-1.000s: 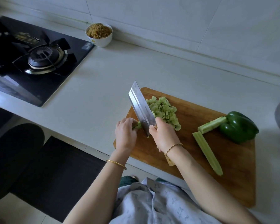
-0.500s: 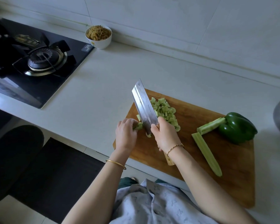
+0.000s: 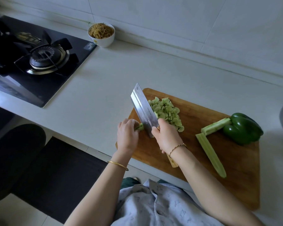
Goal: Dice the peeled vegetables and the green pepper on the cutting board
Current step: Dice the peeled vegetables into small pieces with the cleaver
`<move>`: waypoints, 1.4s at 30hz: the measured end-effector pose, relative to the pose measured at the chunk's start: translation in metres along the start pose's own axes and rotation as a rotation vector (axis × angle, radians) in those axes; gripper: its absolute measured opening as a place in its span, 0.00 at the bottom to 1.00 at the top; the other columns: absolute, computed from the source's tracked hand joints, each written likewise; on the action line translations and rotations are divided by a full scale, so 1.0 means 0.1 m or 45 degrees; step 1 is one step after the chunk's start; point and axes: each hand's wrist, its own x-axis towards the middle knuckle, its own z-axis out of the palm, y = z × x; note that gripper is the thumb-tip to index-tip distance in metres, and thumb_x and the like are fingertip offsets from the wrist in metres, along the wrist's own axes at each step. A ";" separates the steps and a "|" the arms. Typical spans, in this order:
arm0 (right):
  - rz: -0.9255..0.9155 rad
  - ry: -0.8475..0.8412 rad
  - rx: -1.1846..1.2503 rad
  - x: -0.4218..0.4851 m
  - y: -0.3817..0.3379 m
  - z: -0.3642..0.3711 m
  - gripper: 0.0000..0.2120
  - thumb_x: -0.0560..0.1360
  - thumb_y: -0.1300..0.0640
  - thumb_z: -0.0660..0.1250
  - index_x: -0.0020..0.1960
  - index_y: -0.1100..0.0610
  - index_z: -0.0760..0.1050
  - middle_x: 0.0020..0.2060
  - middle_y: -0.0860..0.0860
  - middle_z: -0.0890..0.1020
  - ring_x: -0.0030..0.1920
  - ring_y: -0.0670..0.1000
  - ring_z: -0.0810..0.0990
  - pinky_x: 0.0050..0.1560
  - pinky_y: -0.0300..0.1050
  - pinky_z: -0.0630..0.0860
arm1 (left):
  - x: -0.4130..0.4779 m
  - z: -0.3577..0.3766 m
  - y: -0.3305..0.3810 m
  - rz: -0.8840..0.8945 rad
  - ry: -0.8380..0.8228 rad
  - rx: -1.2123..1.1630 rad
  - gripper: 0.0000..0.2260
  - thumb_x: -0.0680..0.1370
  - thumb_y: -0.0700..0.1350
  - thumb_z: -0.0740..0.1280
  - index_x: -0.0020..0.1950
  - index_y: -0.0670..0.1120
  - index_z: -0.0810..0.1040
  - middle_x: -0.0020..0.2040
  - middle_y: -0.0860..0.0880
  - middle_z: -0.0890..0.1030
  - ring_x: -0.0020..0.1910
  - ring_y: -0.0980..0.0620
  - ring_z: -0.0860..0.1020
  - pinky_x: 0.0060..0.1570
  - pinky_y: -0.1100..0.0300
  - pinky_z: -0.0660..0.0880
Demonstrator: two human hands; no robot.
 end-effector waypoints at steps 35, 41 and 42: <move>-0.013 0.087 0.120 -0.07 -0.01 0.02 0.10 0.82 0.53 0.56 0.50 0.60 0.68 0.35 0.51 0.74 0.36 0.58 0.79 0.37 0.60 0.81 | 0.03 0.03 -0.05 0.011 0.029 -0.097 0.04 0.73 0.33 0.69 0.47 0.39 0.80 0.48 0.46 0.75 0.46 0.49 0.74 0.46 0.63 0.71; -0.003 0.035 0.041 -0.06 -0.06 0.04 0.09 0.82 0.53 0.56 0.55 0.59 0.68 0.40 0.52 0.76 0.38 0.57 0.81 0.39 0.58 0.81 | 0.03 0.02 -0.05 0.032 0.032 -0.093 0.06 0.73 0.31 0.67 0.47 0.39 0.80 0.48 0.47 0.75 0.45 0.53 0.73 0.45 0.67 0.68; 0.001 0.033 0.018 -0.06 -0.07 0.05 0.08 0.82 0.53 0.55 0.53 0.57 0.67 0.40 0.52 0.76 0.38 0.57 0.81 0.39 0.58 0.81 | 0.03 0.02 -0.06 0.032 0.030 -0.090 0.06 0.73 0.31 0.67 0.46 0.39 0.80 0.48 0.47 0.75 0.45 0.54 0.73 0.45 0.68 0.67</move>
